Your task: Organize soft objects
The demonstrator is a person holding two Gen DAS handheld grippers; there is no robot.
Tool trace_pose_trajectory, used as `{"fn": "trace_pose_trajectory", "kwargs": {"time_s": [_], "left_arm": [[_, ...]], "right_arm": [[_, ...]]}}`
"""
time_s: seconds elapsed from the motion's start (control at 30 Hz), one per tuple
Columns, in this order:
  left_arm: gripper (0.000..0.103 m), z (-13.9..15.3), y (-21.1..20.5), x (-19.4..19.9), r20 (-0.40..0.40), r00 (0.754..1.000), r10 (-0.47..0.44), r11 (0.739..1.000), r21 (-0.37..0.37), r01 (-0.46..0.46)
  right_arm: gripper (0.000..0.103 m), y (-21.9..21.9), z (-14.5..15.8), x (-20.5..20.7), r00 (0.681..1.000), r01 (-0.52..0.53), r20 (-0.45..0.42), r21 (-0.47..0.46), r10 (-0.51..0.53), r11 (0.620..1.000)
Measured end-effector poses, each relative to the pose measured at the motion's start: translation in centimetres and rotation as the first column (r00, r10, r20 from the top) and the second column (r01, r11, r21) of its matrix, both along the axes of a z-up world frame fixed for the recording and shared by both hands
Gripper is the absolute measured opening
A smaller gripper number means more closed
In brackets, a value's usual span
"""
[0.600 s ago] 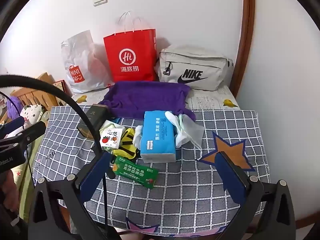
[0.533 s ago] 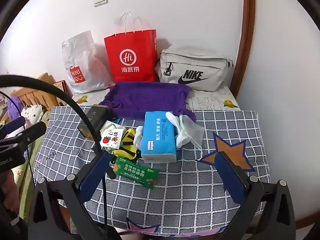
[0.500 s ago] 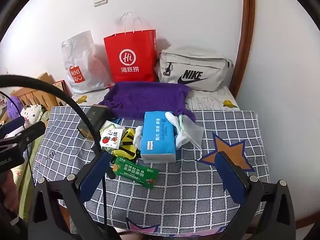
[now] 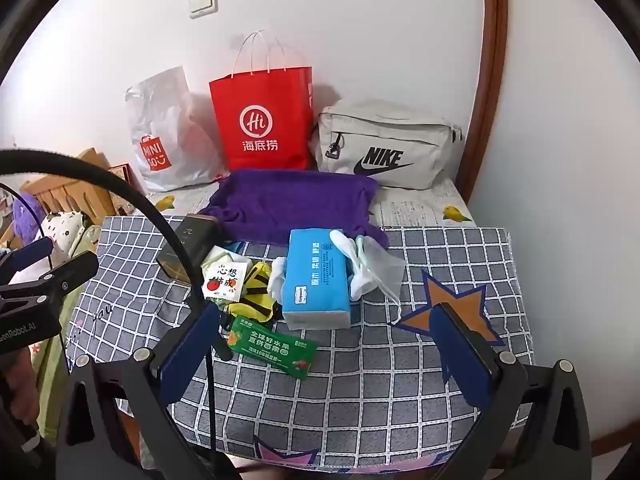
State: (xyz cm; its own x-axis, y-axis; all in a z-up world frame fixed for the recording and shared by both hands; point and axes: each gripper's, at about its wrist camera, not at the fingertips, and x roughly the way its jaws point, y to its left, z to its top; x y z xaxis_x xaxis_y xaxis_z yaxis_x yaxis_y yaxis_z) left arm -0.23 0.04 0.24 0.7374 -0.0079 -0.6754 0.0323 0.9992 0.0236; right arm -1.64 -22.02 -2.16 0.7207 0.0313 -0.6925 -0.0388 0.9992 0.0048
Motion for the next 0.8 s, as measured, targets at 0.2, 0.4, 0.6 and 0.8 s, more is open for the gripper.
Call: {"fn": "trace_pose_trajectory", "kwargs": {"time_s": [0.2,0.4,0.6,0.8], "left_arm": [[0.103,-0.10,0.07,-0.08,-0.001,1.000,-0.004,1.000,-0.005,0.004],[0.103,-0.12,-0.18,0.02,0.002,1.000,-0.007,1.000,0.011,0.007],[0.103,-0.07,-0.19,0.10,0.003,1.000,-0.006,1.000,0.012,0.006],[0.103,-0.02,-0.29,0.11,0.004,1.000,-0.010,1.000,0.013,0.010]], "right_arm": [[0.103,-0.12,0.00,-0.08,1.000,0.002,0.008,0.008,-0.002,1.000],[0.103,0.02,0.18,-0.09,1.000,0.002,0.013,0.007,-0.002,1.000],[0.103,0.07,0.37,-0.06,1.000,0.000,0.017,0.010,0.000,1.000],[0.103,0.34,0.29,-0.04,1.000,-0.005,0.014,0.001,0.005,1.000]]}}
